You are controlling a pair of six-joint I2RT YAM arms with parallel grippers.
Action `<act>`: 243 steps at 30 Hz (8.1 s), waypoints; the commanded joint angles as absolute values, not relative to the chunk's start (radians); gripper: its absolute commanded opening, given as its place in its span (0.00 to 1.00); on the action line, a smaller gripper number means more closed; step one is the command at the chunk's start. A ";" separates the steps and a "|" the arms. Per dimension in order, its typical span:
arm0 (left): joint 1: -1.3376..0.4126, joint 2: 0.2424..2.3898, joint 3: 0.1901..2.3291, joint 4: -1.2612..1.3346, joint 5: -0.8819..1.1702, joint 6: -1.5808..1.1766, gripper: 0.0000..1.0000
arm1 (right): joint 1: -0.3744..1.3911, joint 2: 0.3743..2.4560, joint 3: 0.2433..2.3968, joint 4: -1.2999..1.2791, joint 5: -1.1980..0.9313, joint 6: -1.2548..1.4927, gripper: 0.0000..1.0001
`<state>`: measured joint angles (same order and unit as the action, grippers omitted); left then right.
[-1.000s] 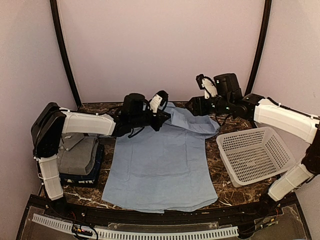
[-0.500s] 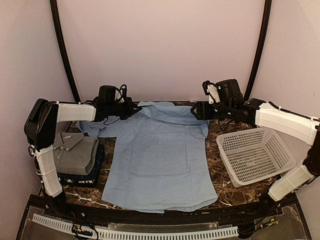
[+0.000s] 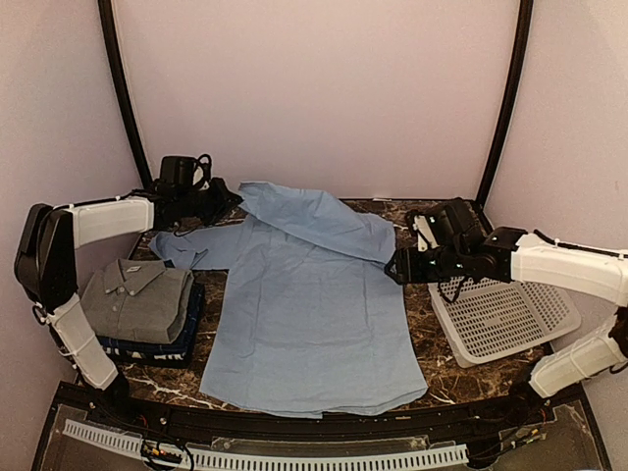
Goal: Fold and stack the long sleeve shirts
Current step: Pick up the flattened shirt from the center of the board, then fold the flattened shirt at the center of the board, then fold the sleeve of the 1/3-folded shirt.
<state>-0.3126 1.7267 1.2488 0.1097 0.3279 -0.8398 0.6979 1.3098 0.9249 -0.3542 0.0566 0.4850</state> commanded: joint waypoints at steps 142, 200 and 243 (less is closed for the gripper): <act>-0.642 1.796 1.164 -0.052 0.749 -0.557 0.00 | 0.787 1.450 0.985 -0.165 0.115 0.636 0.44; -0.957 1.625 1.033 0.055 0.696 -0.378 0.00 | 0.787 1.403 0.899 -0.141 0.095 0.673 0.43; -0.830 1.506 0.903 0.171 0.671 -0.387 0.00 | 0.787 1.425 0.918 -0.150 0.082 0.662 0.43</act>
<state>-0.8276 1.4361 0.8818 0.2298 0.5755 -0.4213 0.7910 1.4284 0.9085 -0.1791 0.0853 0.6666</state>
